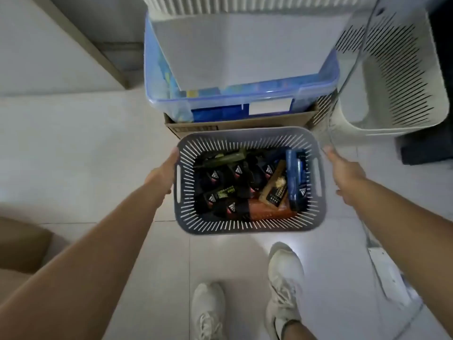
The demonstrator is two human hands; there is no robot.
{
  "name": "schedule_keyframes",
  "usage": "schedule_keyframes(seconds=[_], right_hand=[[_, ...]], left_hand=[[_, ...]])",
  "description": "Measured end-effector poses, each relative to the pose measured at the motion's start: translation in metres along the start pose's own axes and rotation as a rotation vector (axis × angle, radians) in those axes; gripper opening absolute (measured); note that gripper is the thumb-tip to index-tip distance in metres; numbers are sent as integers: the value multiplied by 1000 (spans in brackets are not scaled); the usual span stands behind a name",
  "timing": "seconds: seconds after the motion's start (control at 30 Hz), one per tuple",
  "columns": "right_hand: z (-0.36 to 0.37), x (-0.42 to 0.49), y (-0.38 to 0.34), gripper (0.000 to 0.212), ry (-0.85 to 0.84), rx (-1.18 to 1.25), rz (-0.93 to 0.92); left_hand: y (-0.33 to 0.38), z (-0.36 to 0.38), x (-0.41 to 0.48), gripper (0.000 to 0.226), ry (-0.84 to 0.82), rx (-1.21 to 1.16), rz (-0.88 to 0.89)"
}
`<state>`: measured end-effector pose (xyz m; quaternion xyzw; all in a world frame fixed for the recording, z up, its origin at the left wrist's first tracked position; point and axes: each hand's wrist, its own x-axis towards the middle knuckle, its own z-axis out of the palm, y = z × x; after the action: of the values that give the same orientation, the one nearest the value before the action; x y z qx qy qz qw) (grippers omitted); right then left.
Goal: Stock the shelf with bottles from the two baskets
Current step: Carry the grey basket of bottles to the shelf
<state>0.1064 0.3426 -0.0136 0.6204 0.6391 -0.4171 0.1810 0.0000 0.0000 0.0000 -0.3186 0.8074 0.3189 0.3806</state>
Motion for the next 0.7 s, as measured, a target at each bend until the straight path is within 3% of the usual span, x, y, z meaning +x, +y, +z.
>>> schedule_keyframes(seconds=[0.13,0.3,0.4,0.57,0.7], right_hand=[[14,21,-2,97,-97,140,-10],[23,31,-3,67,-216,138,-28],[31,33,0,72,-265,114,0],[42,39,3,82,-176,103,-7],[38,39,3,84,-197,111,15]], left_hand=[[-4,20,20,83,-67,-183,-12],[-1,19,29,85,-191,-370,-173],[3,22,31,84,-194,-356,-179],[3,28,34,87,-188,-332,-198],[-1,28,39,85,-165,-338,-184]])
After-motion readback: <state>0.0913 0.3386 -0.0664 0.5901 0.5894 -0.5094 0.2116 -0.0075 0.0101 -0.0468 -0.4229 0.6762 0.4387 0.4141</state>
